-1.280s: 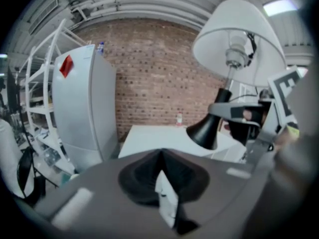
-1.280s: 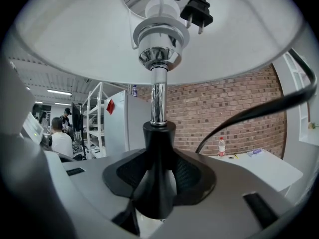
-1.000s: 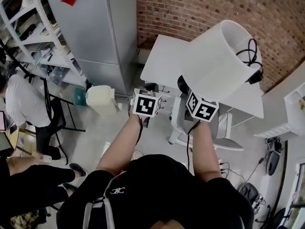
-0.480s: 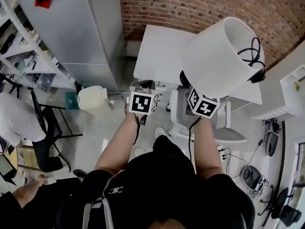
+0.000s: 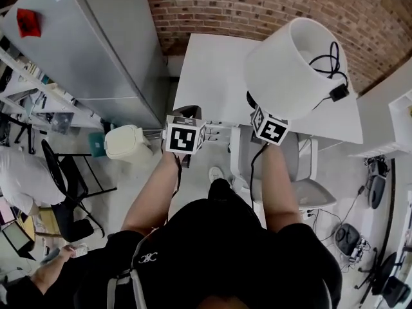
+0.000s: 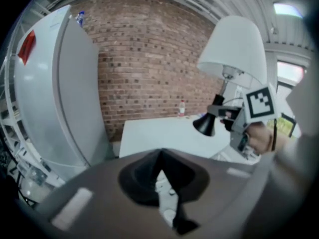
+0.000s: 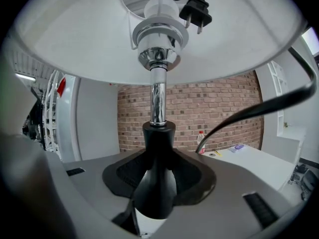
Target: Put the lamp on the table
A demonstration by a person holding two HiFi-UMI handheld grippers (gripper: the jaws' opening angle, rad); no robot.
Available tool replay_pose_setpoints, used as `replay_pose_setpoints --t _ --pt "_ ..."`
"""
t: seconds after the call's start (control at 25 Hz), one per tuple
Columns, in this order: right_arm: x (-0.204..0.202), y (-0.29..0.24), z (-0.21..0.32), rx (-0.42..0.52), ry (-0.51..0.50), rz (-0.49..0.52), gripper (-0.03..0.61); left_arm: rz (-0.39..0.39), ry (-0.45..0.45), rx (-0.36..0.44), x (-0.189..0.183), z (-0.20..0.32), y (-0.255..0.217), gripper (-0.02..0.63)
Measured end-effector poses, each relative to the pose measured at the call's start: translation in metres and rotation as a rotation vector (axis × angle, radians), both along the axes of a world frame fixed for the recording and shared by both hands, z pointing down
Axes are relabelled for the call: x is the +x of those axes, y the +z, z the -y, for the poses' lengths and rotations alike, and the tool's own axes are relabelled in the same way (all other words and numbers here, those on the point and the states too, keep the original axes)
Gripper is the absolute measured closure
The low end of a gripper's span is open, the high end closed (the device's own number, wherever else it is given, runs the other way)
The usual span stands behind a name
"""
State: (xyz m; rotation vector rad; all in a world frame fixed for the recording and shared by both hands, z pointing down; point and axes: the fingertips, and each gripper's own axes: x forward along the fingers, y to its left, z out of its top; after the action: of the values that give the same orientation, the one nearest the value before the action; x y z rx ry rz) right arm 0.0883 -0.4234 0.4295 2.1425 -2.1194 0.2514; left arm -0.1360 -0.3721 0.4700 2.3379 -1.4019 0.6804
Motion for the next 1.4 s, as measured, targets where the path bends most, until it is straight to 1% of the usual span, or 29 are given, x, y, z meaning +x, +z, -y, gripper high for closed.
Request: replay_pose_setpoints --t 0.12,0.24,0.36,0.6,0.68,0.8,1.0,1.2,1.4 --pt "0.018 0.024 0.040 -0.021 0.019 0.017 0.431 0.031 -0.006 -0.006 0.008 0.029 0.003 0.614" --pt "0.034 0.051 0.077 -0.056 0.023 0.031 0.431 0.035 -0.016 -0.022 0.020 0.053 0.010 0.614" --pt "0.047 0.081 0.111 -0.075 0.020 0.018 0.431 0.048 -0.017 -0.045 0.029 0.071 0.021 0.614" --pt "0.056 0.133 0.160 -0.101 -0.007 -0.005 0.431 0.104 -0.030 -0.107 0.026 0.098 0.050 0.614" --pt "0.059 0.150 0.170 -0.122 -0.009 -0.008 0.431 0.116 -0.044 -0.122 0.027 0.104 0.060 0.614" --pt "0.063 0.173 0.182 -0.155 -0.013 -0.020 0.431 0.119 -0.034 -0.132 0.033 0.112 0.072 0.614" --pt "0.046 0.208 0.194 -0.191 -0.045 -0.021 0.431 0.142 -0.041 -0.163 0.024 0.117 0.089 0.614" --pt "0.038 0.223 0.203 -0.202 -0.065 -0.039 0.431 0.142 -0.067 -0.187 0.012 0.120 0.099 0.614" --pt "0.038 0.229 0.205 -0.212 -0.073 -0.042 0.431 0.143 -0.074 -0.187 0.007 0.121 0.104 0.614"
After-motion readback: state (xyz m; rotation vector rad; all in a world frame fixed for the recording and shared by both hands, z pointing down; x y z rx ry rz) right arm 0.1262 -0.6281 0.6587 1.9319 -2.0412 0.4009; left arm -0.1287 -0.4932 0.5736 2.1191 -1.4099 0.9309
